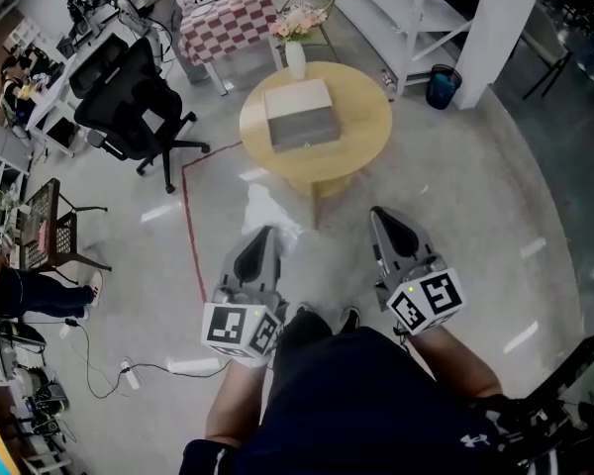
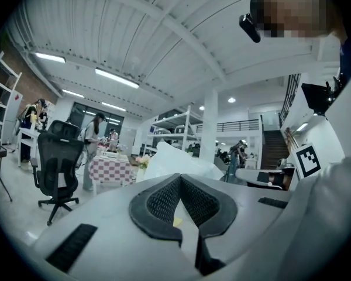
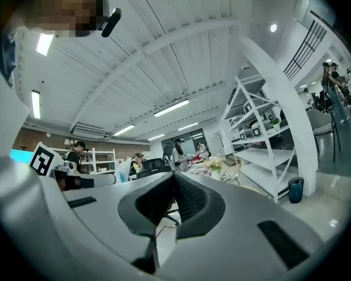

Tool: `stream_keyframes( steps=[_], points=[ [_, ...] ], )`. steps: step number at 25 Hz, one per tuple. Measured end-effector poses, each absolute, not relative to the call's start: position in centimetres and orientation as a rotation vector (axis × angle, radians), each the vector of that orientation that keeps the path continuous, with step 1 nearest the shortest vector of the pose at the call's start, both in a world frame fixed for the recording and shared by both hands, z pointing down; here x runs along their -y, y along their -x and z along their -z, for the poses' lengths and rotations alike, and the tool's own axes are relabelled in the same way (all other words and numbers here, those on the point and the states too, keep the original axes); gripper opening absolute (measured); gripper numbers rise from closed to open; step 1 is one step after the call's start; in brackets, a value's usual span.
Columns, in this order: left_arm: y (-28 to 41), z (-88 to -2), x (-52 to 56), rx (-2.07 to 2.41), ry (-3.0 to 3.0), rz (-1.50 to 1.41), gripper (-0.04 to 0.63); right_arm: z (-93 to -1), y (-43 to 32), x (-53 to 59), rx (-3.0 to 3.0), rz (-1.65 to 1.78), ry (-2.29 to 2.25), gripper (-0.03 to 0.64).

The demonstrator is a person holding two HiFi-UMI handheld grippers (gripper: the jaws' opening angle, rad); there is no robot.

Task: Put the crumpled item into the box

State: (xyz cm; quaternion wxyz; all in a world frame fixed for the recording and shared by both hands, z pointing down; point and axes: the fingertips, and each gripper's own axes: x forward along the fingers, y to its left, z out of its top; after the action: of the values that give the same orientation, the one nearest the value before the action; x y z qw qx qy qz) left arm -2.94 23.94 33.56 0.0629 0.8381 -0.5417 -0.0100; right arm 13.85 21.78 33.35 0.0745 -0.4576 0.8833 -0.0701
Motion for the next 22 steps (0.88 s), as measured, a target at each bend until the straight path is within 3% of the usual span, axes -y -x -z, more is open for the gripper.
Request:
stream_keyframes(
  steps=[22],
  points=[
    [5.4, -34.7, -14.3, 1.596, -2.542, 0.037, 0.017, -34.3, -13.4, -14.1, -2.603, 0.234, 1.496, 0.005]
  ],
)
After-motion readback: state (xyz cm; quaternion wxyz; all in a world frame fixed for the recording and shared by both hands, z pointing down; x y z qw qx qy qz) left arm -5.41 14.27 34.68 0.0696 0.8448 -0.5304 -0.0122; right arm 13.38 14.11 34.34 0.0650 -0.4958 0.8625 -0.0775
